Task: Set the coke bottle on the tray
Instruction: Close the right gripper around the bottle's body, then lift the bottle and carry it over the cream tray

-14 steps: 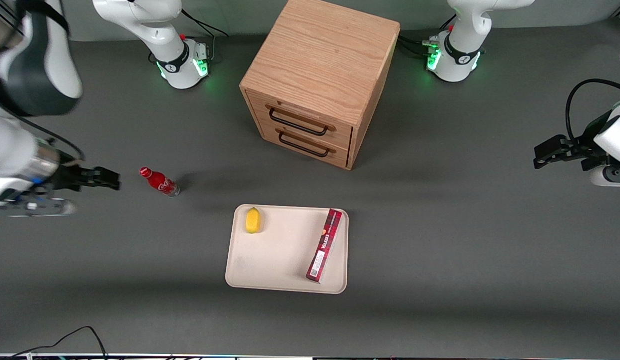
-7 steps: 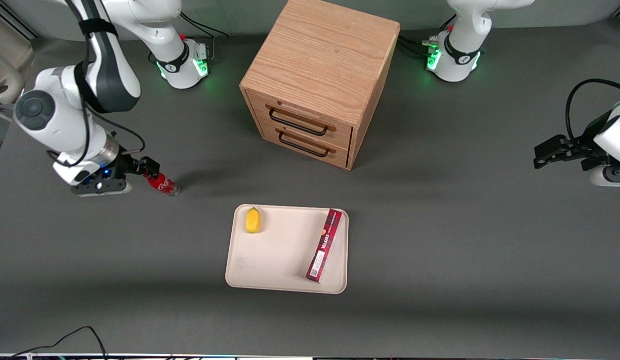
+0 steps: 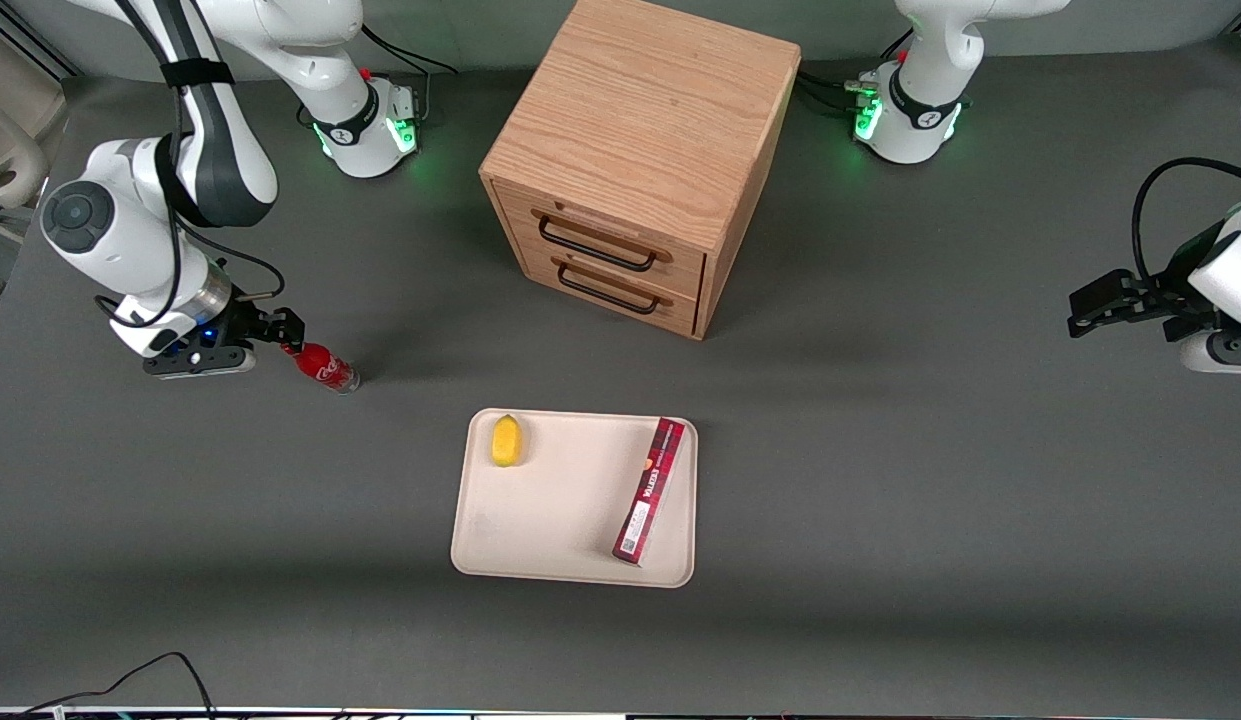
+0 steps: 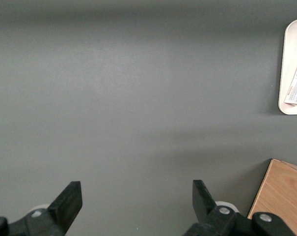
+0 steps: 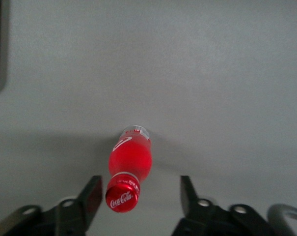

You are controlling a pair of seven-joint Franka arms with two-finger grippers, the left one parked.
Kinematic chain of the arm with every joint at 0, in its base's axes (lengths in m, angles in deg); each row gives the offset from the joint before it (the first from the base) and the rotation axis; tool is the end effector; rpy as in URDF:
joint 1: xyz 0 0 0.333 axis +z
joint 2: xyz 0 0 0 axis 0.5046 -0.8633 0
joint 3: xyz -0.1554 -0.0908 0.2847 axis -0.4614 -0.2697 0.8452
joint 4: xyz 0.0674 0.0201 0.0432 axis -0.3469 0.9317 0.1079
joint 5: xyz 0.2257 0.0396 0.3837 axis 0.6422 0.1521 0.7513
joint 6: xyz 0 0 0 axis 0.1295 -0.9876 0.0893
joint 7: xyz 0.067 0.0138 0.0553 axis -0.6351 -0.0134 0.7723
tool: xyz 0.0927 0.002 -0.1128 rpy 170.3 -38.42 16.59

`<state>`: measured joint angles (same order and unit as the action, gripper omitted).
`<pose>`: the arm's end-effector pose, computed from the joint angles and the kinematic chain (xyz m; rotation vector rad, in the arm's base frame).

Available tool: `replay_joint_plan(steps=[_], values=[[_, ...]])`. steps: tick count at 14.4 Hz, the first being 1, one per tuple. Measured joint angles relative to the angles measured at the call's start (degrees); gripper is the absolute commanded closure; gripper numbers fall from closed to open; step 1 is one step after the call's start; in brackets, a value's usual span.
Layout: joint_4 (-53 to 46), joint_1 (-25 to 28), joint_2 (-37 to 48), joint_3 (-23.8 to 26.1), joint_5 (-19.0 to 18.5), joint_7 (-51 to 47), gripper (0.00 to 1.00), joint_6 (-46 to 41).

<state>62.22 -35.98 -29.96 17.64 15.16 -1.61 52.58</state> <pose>0.5365 0.0012 0.2908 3.1094 0.1082 0.0047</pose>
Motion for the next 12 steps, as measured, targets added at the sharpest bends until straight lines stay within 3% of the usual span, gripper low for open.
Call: replay_joint_plan(steps=[2,5,10,11,12], values=[[0.2,0.0,0.0,0.4,1.5,0.0,0.46,0.3],[0.3,0.0,0.0,0.7,2.0,0.0,0.70,1.0],[1.1,0.0,0.2,0.7,2.1,0.0,0.80,2.7],[1.4,0.0,0.4,0.8,2.1,0.0,0.97,3.2],[1.7,0.0,0.6,0.8,2.1,0.0,1.00,3.4]])
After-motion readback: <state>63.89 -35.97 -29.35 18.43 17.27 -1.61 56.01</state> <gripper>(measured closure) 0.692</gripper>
